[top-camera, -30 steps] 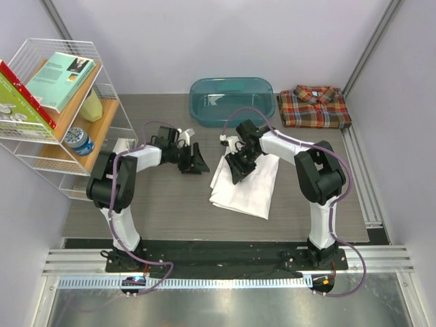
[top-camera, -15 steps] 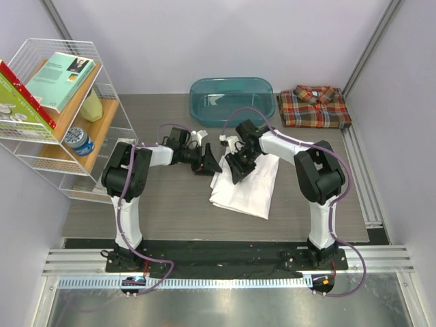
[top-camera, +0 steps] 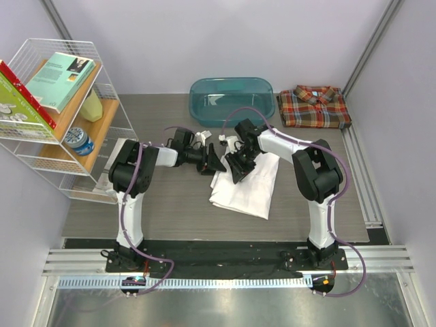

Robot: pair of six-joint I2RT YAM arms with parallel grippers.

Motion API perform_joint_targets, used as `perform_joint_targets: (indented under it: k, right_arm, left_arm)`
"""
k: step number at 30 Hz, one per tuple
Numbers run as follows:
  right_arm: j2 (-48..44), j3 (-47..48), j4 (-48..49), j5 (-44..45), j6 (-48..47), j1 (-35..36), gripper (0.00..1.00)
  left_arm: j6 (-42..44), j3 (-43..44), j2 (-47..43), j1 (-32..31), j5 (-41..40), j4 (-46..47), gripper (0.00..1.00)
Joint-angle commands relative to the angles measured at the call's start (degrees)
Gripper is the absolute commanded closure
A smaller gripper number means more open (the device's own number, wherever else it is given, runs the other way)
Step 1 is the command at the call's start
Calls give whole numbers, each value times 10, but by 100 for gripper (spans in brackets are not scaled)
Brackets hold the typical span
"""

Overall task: Fold and stack the long sleeve shirts
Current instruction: Fold the shirt

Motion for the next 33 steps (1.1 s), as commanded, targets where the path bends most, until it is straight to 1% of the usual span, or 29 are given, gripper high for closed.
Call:
perform_joint_targets:
  k: [1, 6, 8, 10, 11, 12, 13, 14, 15, 16, 17, 18, 19, 20, 21, 22, 23, 24, 26, 27, 28, 29, 30, 31, 32, 33]
  right_arm:
    - [21, 11, 17, 27, -17, -3, 64]
    - [18, 11, 16, 22, -12, -3, 64]
    - [16, 12, 17, 21, -11, -3, 64]
    - [9, 15, 17, 15, -10, -4, 64]
    - [8, 17, 17, 10, -4, -5, 64]
    - [6, 20, 16, 9, -2, -7, 63]
    - [0, 23, 12, 8, 2, -9, 63]
    - [-4, 30, 7, 6, 5, -13, 61]
    - [-11, 32, -4, 3, 7, -24, 59]
    - [-25, 34, -10, -2, 10, -31, 57]
    - [-33, 35, -17, -11, 12, -41, 51]
    - [-41, 35, -31, -37, 18, -65, 49]
    - [-49, 35, -39, -51, 21, -78, 47]
    - [-66, 31, -46, -65, 24, -93, 45]
    - [-74, 30, -57, -74, 26, -105, 45]
    - [-83, 25, -63, -87, 26, -130, 44]
    - [-101, 14, -66, -88, 25, -141, 44]
    - [-113, 8, -72, -89, 22, -152, 44]
    - [-131, -16, -77, -88, 13, -174, 44]
    - [-149, -23, -80, -88, 11, -182, 44]
    - [-156, -30, -82, -88, 7, -187, 44]
    - [-164, -41, -86, -91, 5, -195, 44]
    - [-177, -46, -88, -93, 4, -197, 44]
    - [-184, -50, -89, -92, 4, -201, 44]
    - [-188, -57, -90, -95, 3, -204, 44]
    - [-193, -60, -93, -97, 4, -206, 44]
  left_arm:
    - [1, -4, 44, -13, -81, 7, 46]
    - [-11, 7, 57, -13, -84, 14, 52]
    - [-12, 10, 62, -14, -84, 15, 52]
    - [-14, 18, 66, -13, -88, 16, 61]
    - [-14, 22, 68, -14, -87, 12, 67]
    - [-9, 40, 69, -13, -85, -4, 80]
    - [25, 52, 69, -12, -88, -32, 86]
    - [46, 59, 59, -10, -94, -92, 92]
    - [66, 72, 50, -9, -100, -127, 100]
    - [110, 80, 43, -5, -107, -169, 100]
    - [131, 86, 26, -2, -121, -234, 100]
    - [153, 98, 17, 0, -132, -276, 100]
    - [206, 106, 9, 2, -154, -315, 100]
    - [226, 113, -2, 4, -174, -383, 100]
    - [247, 124, -21, 5, -222, -412, 100]
    - [262, 128, -33, 8, -247, -436, 100]
    - [284, 131, -44, 10, -272, -464, 100]
    - [296, 142, -67, 10, -322, -513, 100]
    - [332, 152, -96, 10, -361, -558, 100]
    - [338, 160, -115, 11, -381, -589, 100]
    - [342, 164, -151, 11, -435, -603, 100]
    - [345, 171, -170, 10, -463, -617, 100]
    - [359, 196, -185, 11, -485, -638, 100]
    - [365, 213, -211, 10, -546, -671, 100]
    - [369, 233, -219, 9, -575, -694, 100]
    - [384, 282, -226, 9, -615, -712, 100]
